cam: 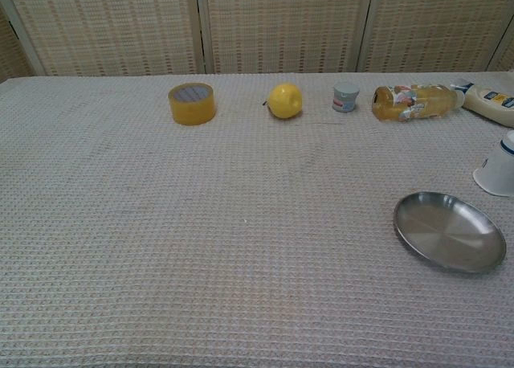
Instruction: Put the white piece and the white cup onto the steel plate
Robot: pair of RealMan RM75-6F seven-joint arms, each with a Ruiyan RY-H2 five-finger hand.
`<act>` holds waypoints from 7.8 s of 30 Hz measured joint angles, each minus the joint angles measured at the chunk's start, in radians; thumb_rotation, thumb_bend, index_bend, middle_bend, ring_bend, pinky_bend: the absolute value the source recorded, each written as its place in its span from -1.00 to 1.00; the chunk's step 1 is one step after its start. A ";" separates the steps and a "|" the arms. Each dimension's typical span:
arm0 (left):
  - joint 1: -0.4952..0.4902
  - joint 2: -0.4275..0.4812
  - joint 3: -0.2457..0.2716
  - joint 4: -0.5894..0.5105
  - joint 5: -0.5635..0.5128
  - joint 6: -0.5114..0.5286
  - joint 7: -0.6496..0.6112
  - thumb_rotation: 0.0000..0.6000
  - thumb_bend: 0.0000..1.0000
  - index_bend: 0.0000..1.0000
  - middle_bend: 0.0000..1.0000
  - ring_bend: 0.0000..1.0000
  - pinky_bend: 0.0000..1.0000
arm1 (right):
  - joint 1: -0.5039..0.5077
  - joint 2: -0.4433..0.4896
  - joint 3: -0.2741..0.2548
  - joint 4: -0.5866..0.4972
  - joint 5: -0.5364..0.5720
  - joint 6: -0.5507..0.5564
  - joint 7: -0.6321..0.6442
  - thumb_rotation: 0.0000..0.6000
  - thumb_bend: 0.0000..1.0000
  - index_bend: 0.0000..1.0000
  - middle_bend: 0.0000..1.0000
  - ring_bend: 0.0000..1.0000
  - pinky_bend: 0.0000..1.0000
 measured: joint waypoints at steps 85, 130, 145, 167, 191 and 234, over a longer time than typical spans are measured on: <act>-0.012 0.010 0.014 -0.023 -0.028 -0.048 0.031 1.00 -0.08 -0.41 -0.55 -0.70 -0.70 | 0.065 -0.082 0.017 0.065 -0.232 0.337 0.197 1.00 -0.64 -0.44 -0.38 -0.79 -0.06; -0.019 0.018 0.019 -0.041 -0.057 -0.072 0.064 1.00 -0.08 -0.41 -0.55 -0.70 -0.70 | 0.070 -0.298 0.047 0.519 -0.076 0.156 0.234 1.00 -0.76 -0.28 -0.56 -0.81 0.01; -0.022 0.021 0.019 -0.043 -0.067 -0.081 0.063 1.00 -0.08 -0.41 -0.55 -0.70 -0.70 | 0.059 -0.349 0.073 0.569 -0.062 0.222 0.220 1.00 -0.56 0.09 -0.12 -0.32 0.47; -0.024 0.029 0.022 -0.057 -0.077 -0.089 0.073 1.00 -0.08 -0.41 -0.55 -0.69 -0.70 | 0.054 -0.184 0.034 0.109 -0.155 0.360 0.169 1.00 -0.55 0.11 -0.08 -0.26 0.50; -0.024 0.038 0.023 -0.068 -0.085 -0.093 0.067 1.00 -0.08 -0.41 -0.55 -0.69 -0.70 | 0.095 -0.095 -0.024 -0.105 -0.110 0.116 0.070 1.00 -0.55 0.12 -0.08 -0.26 0.50; -0.028 0.047 0.024 -0.080 -0.101 -0.106 0.065 1.00 -0.08 -0.41 -0.55 -0.69 -0.70 | 0.100 -0.181 -0.094 0.032 -0.252 0.196 0.230 1.00 -0.55 0.12 -0.08 -0.26 0.50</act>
